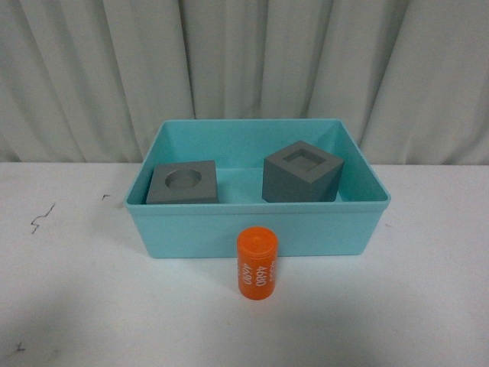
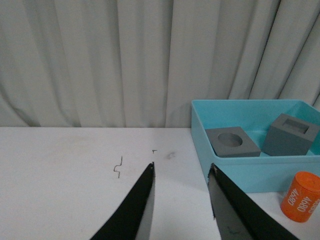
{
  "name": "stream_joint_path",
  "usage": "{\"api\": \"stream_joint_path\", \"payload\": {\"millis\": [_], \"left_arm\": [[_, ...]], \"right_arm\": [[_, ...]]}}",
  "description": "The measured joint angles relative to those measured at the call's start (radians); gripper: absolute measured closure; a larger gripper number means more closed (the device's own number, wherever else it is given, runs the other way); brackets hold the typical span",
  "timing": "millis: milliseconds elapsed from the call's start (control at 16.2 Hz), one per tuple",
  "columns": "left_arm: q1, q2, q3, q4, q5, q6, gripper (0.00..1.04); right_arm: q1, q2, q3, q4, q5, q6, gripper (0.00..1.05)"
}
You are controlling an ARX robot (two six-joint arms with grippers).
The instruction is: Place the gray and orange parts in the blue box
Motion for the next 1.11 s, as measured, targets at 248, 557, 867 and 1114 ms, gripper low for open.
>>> {"api": "stream_joint_path", "payload": {"millis": [248,557,867,1114], "left_arm": [[0.0,0.0,0.0,0.0,0.0,0.0,0.35],[0.0,0.0,0.0,0.0,0.0,0.001,0.07],[0.0,0.0,0.0,0.0,0.0,0.001,0.07],[0.0,0.0,0.0,0.0,0.0,0.001,0.07]], "right_arm": [[0.0,0.0,0.0,0.0,0.0,0.0,0.06],[0.0,0.0,0.0,0.0,0.0,0.0,0.06],[0.0,0.0,0.0,-0.001,0.0,0.0,0.06],[0.054,0.447,0.126,0.171,-0.084,0.146,0.06]]}}
